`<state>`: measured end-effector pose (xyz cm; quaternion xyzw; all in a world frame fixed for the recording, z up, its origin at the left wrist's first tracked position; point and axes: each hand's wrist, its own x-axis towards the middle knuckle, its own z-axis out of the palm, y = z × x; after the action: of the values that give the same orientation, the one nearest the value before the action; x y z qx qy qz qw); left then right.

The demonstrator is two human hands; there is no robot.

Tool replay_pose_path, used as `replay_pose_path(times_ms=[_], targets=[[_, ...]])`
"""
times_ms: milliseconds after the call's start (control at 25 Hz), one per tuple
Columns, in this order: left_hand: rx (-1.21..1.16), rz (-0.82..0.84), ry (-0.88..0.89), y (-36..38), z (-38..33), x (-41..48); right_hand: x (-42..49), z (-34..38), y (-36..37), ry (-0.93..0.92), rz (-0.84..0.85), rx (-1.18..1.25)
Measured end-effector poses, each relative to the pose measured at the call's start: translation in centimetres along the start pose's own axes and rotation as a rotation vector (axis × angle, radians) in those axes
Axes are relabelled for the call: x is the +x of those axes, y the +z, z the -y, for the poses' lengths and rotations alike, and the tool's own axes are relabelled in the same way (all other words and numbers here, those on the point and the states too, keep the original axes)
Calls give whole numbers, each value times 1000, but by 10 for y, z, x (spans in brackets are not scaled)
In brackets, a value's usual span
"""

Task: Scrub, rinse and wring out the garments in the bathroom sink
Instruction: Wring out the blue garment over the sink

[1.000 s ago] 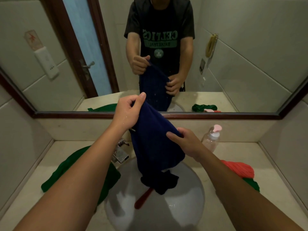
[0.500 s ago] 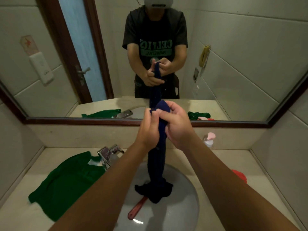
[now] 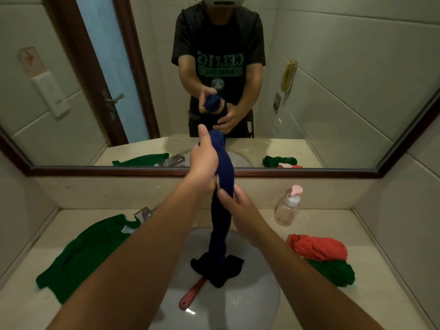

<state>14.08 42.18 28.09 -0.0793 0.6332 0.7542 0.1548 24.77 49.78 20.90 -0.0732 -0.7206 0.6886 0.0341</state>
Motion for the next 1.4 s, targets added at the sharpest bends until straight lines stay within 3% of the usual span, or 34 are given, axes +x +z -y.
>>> replay_pose_path(times_ms=[120,400,520,680,840,920,1080,1160,1280,1400], targets=[[-166,109,-41,-14,-1,8,6,-6,9,-67,-120,6],[289,319,191,-72,137,-23,38,29,6,44,-133,304],[291,220,308,-63,136,-38,46,24,2,77,-98,326],[75,115,147,-56,114,-43,28,-15,-3,163,-3,74],[-211,207,-68,-54,100,-29,-12,-49,-2,211,69,15],[-56,190,13,-61,96,-14,-16,-53,2,169,7,-71],[534,210,357,-79,91,-14,-10,-38,10,-1,-112,-194],[763,118,473,-86,91,-26,-4,-23,14,-85,-103,-178],[845,-93,486,-92,94,-38,0,-3,20,-170,-39,-223],[647,-162,552,-83,98,-36,1,-5,23,-214,-32,-251]])
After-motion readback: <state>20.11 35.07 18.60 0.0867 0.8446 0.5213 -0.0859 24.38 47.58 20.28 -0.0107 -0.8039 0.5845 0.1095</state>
